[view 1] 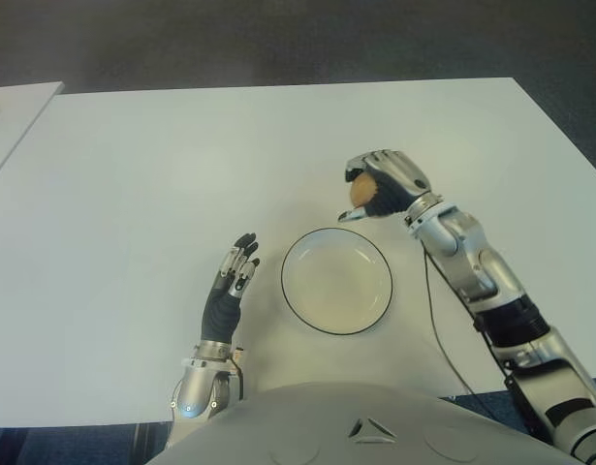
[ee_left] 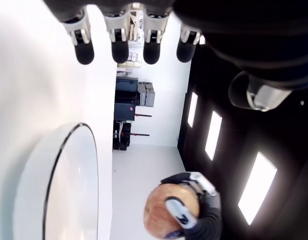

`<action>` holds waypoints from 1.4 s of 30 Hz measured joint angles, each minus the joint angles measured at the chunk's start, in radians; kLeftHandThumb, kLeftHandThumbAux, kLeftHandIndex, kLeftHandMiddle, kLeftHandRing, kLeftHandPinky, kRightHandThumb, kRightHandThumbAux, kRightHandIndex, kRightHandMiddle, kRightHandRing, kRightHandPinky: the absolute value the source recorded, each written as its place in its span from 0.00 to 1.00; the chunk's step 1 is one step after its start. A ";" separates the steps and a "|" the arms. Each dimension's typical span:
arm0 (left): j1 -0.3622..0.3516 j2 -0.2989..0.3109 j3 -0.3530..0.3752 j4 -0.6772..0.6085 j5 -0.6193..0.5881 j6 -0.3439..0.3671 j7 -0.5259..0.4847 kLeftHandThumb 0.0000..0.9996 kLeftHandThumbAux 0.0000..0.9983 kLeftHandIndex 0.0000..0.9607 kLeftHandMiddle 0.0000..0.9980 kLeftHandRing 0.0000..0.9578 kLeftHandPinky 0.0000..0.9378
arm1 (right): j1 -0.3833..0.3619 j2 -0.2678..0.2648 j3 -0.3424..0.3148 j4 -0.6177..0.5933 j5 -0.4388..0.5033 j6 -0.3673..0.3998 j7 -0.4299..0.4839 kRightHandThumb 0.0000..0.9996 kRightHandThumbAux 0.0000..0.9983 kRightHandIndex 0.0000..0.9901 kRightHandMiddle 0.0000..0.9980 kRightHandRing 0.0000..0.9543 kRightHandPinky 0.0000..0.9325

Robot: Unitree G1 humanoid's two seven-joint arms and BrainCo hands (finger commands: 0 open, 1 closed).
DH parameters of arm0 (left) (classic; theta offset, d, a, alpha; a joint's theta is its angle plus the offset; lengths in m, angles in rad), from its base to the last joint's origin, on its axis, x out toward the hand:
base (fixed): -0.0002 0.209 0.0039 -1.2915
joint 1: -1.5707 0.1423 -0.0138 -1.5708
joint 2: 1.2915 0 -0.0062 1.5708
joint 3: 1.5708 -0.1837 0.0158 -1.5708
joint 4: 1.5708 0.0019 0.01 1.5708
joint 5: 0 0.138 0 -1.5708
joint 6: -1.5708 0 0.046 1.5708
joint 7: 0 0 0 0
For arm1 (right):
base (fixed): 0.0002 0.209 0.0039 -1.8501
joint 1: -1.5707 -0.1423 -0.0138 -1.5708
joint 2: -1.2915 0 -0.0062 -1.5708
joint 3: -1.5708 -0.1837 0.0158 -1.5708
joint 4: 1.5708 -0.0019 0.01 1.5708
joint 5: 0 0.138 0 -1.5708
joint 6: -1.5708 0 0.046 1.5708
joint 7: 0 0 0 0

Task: Put the apples into the plate.

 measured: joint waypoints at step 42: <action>-0.012 -0.005 0.017 0.042 0.066 -0.023 0.001 0.00 0.32 0.00 0.00 0.00 0.00 | 0.137 0.005 0.025 -0.403 0.037 -0.181 0.273 0.74 0.71 0.44 0.87 0.90 0.92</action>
